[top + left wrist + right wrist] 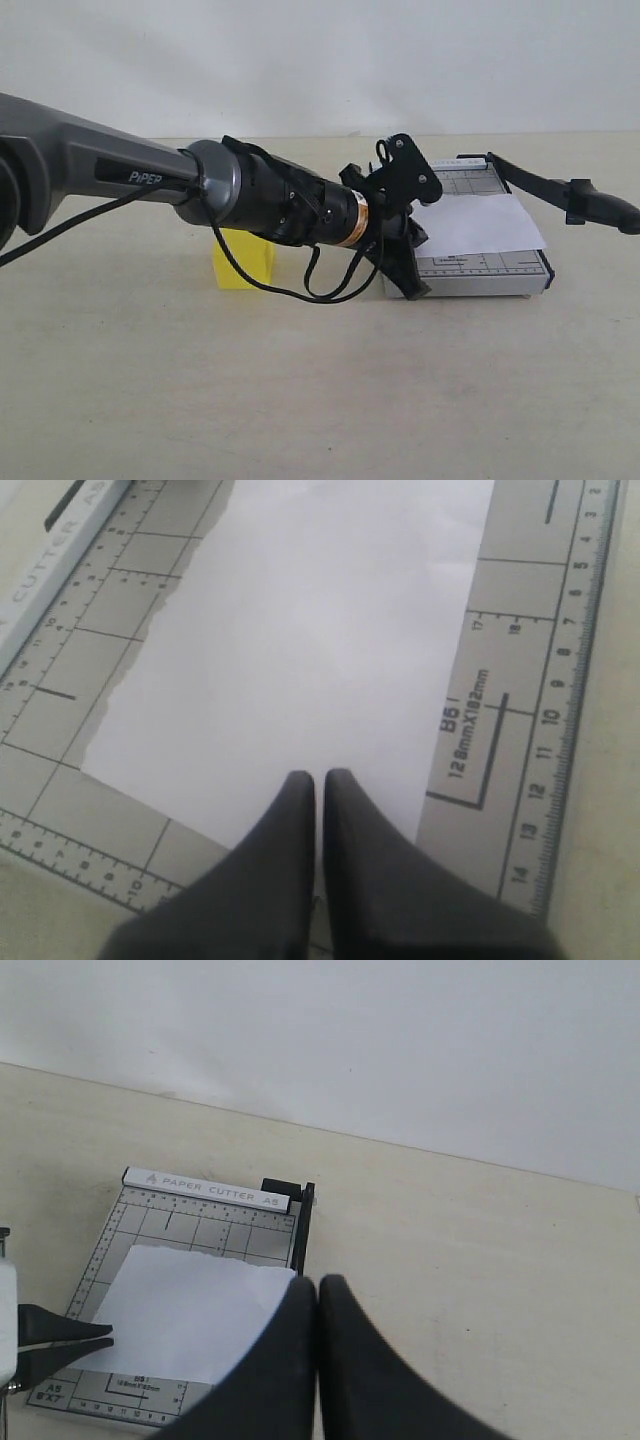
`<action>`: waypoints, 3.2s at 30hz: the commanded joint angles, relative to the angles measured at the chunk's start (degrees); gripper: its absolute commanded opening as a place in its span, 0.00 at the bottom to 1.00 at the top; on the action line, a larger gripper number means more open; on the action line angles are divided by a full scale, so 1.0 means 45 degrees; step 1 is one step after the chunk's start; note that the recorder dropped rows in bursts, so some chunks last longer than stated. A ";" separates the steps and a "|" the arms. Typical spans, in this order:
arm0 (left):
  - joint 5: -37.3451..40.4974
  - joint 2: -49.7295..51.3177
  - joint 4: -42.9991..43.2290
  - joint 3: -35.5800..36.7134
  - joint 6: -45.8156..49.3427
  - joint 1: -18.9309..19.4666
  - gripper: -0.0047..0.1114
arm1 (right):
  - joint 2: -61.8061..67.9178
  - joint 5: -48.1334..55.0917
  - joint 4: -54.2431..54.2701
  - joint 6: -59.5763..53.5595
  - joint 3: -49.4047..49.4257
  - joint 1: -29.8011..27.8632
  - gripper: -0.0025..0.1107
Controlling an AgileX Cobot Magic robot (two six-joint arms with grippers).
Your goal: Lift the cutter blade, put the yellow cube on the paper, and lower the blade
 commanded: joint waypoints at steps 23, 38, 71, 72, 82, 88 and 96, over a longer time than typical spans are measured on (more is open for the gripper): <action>-0.0436 0.0586 -0.0300 -0.0559 0.0181 -0.0325 0.08 | -0.0081 0.0097 -0.0006 -0.0028 -0.0028 -0.0005 0.02; -0.0479 0.0586 -0.0300 -0.0957 0.0182 -0.0296 0.08 | -0.0081 0.0251 0.0267 -0.0028 -0.0028 -0.0005 0.02; 0.0536 0.0435 0.0760 -0.0896 -0.0170 -0.0125 0.08 | -0.0081 0.0200 0.0261 -0.0051 -0.0028 -0.0005 0.02; 0.0508 0.0435 0.0760 -0.0896 -0.0170 -0.0156 0.08 | -0.0081 0.0200 0.0261 -0.0051 -0.0028 -0.0005 0.02; 0.0069 0.0533 0.0760 -0.0947 -0.0170 -0.0183 0.08 | -0.0081 0.0230 0.0261 -0.0051 -0.0028 -0.0005 0.02; 0.0041 0.0922 0.0695 -0.1076 -0.0170 -0.0183 0.08 | -0.0081 0.0228 0.0261 -0.0107 -0.0028 -0.0005 0.02; -0.0505 0.1087 0.0365 -0.1601 -0.0170 -0.0310 0.08 | -0.0081 0.0202 0.0261 -0.0262 -0.0028 -0.0005 0.02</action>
